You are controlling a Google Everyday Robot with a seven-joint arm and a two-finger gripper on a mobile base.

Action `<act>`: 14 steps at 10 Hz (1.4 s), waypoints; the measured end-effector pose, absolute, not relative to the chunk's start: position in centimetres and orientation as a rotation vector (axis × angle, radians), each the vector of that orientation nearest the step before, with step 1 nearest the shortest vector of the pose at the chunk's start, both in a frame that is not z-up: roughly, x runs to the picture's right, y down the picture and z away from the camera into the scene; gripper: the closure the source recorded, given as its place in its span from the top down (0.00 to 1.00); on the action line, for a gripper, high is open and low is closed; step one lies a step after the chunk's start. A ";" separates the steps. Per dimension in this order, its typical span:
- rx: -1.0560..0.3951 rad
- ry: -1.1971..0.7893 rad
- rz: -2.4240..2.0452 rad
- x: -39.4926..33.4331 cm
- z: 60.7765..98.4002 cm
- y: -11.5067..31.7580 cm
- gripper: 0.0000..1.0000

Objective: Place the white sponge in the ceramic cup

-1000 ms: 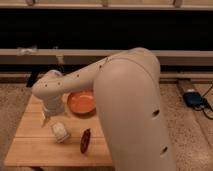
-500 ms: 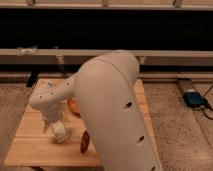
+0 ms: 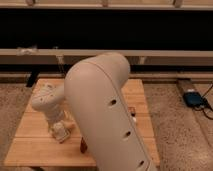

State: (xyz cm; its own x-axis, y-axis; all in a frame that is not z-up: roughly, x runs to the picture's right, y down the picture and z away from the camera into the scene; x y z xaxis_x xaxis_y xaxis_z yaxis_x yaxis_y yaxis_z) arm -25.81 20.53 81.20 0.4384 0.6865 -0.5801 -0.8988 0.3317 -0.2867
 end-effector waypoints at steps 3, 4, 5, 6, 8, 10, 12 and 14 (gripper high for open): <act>-0.612 0.395 1.065 -26.2 81.9 20.7 0.80; -0.608 0.391 1.059 -26.5 81.9 20.8 0.80; -0.607 0.391 1.055 -26.7 82.0 20.9 0.75; -0.607 0.391 1.052 -26.9 82.0 20.9 0.68; -0.612 0.392 1.037 -27.2 82.1 21.2 0.49; -0.620 0.395 1.028 -27.3 82.2 21.4 0.26; -0.626 0.393 1.034 -27.2 81.8 21.1 0.06; -0.640 0.372 1.057 -27.1 80.5 20.0 0.00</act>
